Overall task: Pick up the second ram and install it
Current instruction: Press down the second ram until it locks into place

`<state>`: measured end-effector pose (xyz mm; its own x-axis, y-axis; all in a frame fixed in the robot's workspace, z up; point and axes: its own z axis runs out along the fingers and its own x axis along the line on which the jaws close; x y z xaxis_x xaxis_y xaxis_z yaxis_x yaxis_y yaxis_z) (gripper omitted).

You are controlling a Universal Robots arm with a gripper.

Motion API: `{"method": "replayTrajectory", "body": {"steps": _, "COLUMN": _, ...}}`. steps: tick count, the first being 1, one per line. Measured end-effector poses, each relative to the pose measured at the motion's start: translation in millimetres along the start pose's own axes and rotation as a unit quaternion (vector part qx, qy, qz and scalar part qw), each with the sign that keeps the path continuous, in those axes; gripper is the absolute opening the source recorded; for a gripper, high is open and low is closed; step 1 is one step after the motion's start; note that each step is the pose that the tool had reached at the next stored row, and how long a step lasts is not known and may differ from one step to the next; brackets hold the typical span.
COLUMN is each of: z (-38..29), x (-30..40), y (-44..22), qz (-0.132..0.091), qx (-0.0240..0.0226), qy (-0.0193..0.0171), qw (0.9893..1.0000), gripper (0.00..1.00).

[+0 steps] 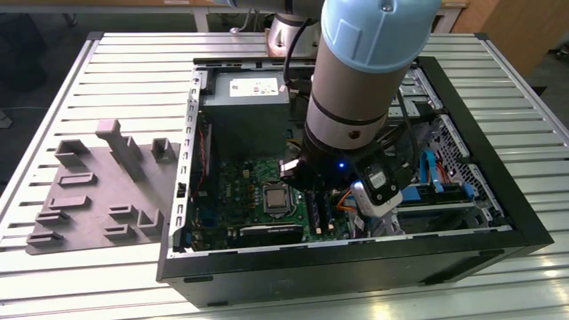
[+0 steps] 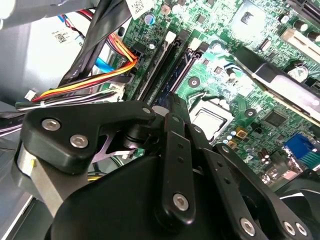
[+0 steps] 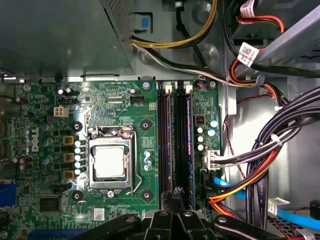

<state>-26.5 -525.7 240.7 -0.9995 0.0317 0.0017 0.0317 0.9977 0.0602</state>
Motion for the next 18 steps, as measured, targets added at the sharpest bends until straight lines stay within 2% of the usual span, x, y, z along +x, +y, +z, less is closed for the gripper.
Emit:
{"method": "replayTrajectory", "body": {"steps": 3, "z": 0.1, "x": 0.0, "y": 0.0, "qz": 0.0, "qx": 0.0008, "qy": -0.0001, "qw": 1.0, "gripper": 0.11}}
{"method": "replayTrajectory", "body": {"steps": 11, "z": 0.5, "x": -1.6, "y": -0.4, "qz": 0.0, "qx": 0.0095, "qy": -0.0001, "qw": 1.0, "gripper": 0.11}}
{"method": "replayTrajectory", "body": {"steps": 18, "z": 2.0, "x": -1.8, "y": -1.9, "qz": 0.0, "qx": 0.0099, "qy": -0.0001, "qw": 1.0, "gripper": 0.11}}
